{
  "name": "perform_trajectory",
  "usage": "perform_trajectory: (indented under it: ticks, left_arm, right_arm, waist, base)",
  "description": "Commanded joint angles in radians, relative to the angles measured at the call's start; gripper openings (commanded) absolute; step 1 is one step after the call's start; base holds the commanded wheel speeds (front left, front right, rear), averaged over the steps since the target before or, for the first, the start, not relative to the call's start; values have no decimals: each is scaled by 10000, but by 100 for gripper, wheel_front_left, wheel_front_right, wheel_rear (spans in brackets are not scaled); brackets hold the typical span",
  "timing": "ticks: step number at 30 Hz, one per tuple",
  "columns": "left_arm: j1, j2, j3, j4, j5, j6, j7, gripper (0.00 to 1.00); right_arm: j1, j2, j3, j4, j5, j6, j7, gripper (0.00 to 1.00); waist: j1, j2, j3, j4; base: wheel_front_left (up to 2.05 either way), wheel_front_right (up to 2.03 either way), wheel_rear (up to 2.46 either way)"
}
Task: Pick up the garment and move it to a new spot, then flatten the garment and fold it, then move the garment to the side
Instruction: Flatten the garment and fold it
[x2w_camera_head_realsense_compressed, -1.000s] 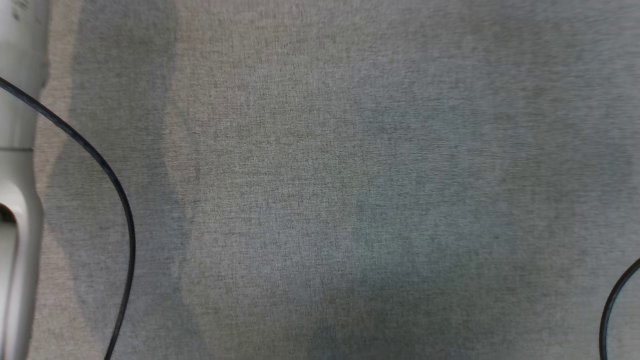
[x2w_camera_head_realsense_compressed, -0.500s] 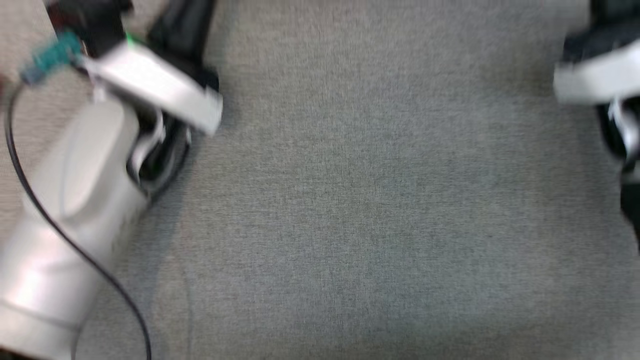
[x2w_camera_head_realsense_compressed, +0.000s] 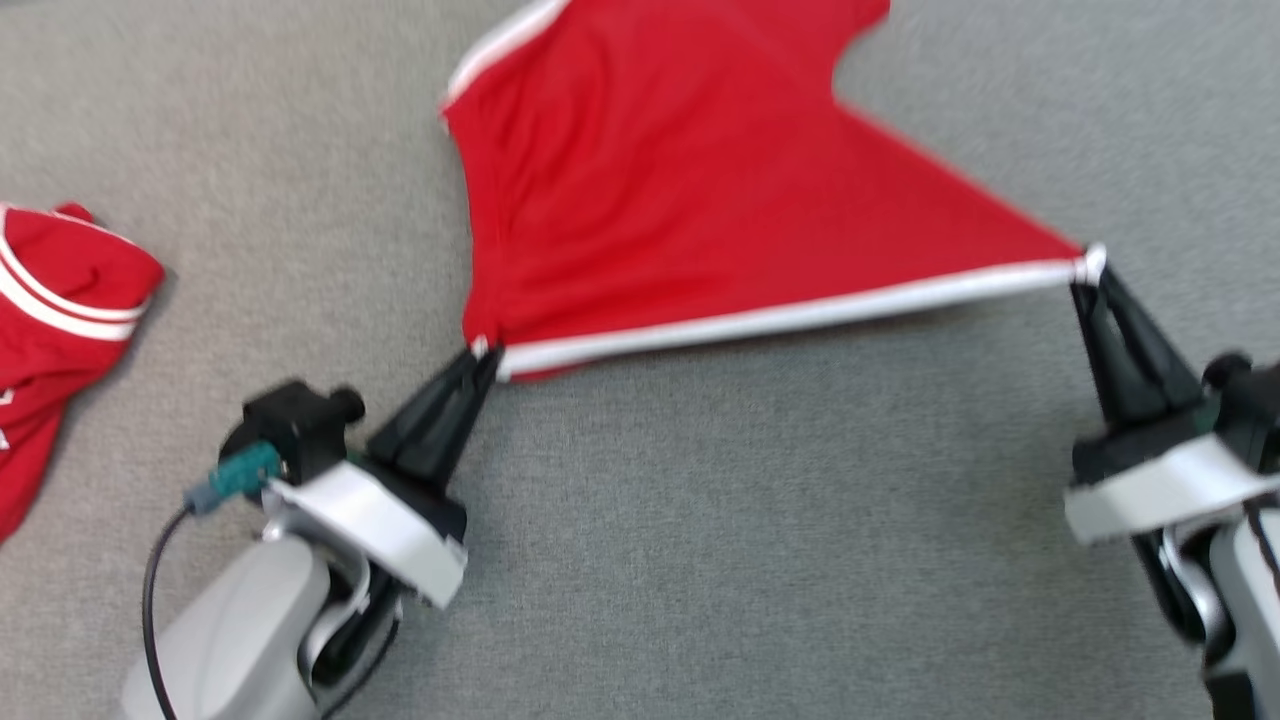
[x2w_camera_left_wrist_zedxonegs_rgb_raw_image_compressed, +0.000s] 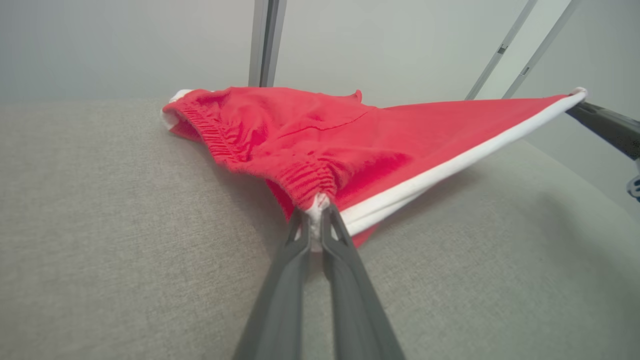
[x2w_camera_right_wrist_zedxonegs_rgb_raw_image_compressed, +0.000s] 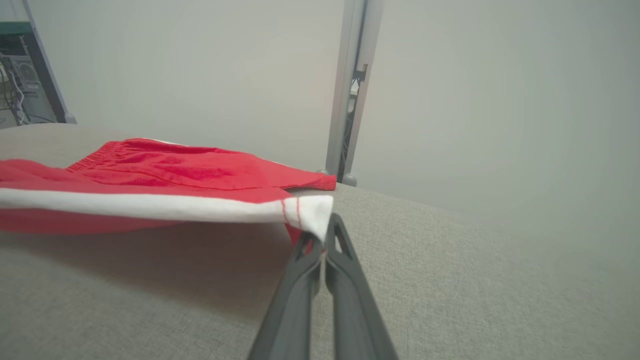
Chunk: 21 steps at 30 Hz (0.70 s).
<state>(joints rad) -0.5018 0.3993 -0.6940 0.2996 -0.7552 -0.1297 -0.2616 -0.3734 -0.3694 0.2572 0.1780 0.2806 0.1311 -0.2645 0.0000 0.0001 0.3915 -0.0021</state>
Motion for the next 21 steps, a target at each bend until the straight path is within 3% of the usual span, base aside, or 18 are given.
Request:
perform_trajectory:
  ticks: [1,12,15,19,21]
  left_arm:
    - [303,157,-9,-83,2,25,-25,0]
    - [2129,539,-605,-1832,-1206,71,1295,0]
    - [2466,688,-708,-2550,-1581,268,1815,0]
    - [2624,644,-454,-3059,-2118,552,2053,0]
    - [2416,282,-158,-2979,-2777,541,2077,0]
  right_arm:
    - [455,5,-159,-81,-75,-5,-16,0]
    - [2909,227,-849,-1129,64,-5,-16,0]
    - [3401,242,-1056,-1441,35,-4,-16,0]
    - [3088,272,-1021,-1314,-181,-4,-16,0]
    - [2345,391,-915,-690,-245,-4,-16,0]
  waist:
    - [0,-1,-724,-152]
    - [0,-1,-1644,-282]
    - [0,-1,-1666,-294]
    - [0,-1,-1553,-289]
    - [0,-1,-1413,-174]
  base:
    - [0,0,0]
    - [0,0,0]
    - [0,0,0]
    - [0,0,0]
    - [0,0,0]
